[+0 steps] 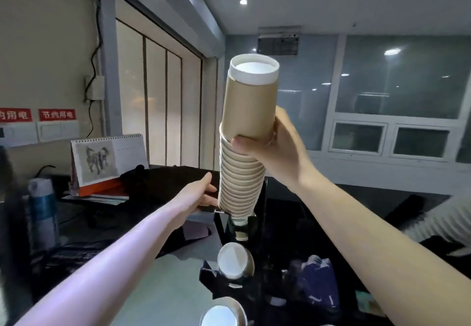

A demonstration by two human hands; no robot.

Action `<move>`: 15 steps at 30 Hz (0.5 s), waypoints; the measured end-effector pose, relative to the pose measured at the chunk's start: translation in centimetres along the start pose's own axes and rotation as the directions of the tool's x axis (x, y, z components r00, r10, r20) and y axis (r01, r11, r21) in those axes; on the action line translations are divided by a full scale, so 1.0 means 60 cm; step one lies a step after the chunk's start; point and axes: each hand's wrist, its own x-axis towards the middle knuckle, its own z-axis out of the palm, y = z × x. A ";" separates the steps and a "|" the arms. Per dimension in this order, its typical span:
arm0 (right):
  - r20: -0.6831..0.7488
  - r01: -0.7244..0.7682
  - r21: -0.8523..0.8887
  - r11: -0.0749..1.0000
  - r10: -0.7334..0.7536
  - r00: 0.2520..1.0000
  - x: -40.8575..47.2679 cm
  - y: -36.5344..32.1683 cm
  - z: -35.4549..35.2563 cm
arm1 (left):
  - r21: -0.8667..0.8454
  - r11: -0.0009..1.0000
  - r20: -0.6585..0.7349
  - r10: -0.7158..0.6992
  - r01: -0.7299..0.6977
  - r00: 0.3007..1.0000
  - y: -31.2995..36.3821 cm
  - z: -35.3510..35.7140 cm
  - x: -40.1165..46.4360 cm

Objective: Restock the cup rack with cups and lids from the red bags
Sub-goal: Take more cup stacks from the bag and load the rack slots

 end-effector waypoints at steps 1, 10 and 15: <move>-0.002 -0.017 -0.003 1.000 0.017 1.000 0.008 0.004 0.007 | 0.016 1.000 0.023 -0.005 0.005 1.000 -0.004 -0.003 0.009; -0.068 -0.070 -0.071 0.995 0.065 0.996 0.010 0.051 0.050 | 0.115 0.987 0.102 0.097 -0.109 0.990 -0.052 0.018 0.057; -0.166 -0.054 -0.072 0.996 0.041 0.985 0.015 0.064 0.060 | 0.040 0.982 0.186 0.173 -0.183 0.967 -0.069 0.012 0.058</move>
